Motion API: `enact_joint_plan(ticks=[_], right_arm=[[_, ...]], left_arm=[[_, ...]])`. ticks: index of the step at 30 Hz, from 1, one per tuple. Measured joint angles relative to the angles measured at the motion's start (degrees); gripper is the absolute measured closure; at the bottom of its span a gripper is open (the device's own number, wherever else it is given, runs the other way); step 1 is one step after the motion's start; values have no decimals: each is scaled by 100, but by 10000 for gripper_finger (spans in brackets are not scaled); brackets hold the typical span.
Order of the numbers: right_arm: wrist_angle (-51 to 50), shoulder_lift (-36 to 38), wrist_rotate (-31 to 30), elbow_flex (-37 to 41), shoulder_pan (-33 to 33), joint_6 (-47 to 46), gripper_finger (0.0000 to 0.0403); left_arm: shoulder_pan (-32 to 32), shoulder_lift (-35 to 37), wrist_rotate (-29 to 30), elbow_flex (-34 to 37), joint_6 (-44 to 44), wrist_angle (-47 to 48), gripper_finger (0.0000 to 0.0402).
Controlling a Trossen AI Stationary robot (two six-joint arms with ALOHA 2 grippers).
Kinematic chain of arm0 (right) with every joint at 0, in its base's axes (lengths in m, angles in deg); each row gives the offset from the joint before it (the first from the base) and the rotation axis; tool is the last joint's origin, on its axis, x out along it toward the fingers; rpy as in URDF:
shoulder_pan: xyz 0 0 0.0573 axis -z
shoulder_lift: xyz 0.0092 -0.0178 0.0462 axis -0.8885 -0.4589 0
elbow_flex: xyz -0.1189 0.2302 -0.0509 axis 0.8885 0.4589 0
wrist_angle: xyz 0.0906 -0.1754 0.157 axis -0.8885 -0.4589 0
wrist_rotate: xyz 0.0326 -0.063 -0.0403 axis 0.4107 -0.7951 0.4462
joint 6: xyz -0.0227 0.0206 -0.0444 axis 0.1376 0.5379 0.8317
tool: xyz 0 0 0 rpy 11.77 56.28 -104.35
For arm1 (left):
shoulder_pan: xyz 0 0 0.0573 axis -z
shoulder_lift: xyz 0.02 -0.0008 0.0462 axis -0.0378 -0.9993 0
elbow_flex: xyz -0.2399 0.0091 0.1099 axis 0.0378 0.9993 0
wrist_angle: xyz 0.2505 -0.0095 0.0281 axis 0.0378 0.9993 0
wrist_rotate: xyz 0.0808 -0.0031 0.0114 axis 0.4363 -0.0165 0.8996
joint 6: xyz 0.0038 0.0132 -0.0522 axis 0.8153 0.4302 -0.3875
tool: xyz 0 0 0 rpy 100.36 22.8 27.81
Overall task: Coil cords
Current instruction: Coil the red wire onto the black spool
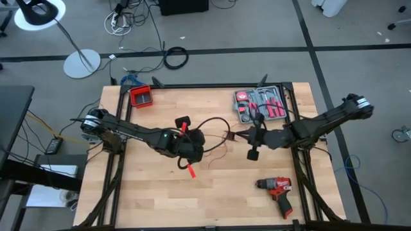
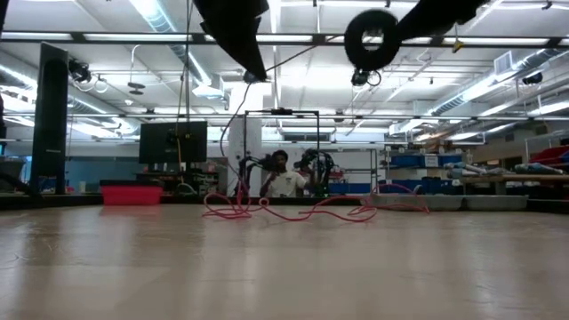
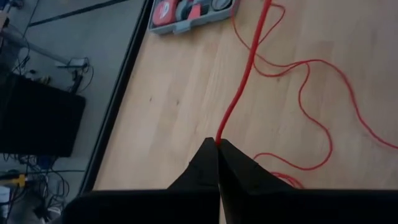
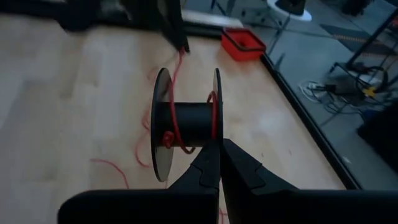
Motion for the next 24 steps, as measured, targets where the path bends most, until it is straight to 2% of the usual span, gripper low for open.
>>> enact_joint_plan(ticks=[5,8,14,19,24], right_arm=[[-4,487,0,0,-129,-174,403],[4,660,6,1,-166,-340,403],[223,650,-39,1,-153,-692,403],[510,491,-545,1,-51,-1251,403],[1020,222,-631,1,99,-1598,403]], left_arm=[[29,0,1,240,-200,-93,402],[90,0,0,461,-199,-615,402],[144,2,-106,1057,117,-2187,402],[92,6,-125,1800,126,-3657,402],[-1,7,-105,2465,61,-5161,402]])
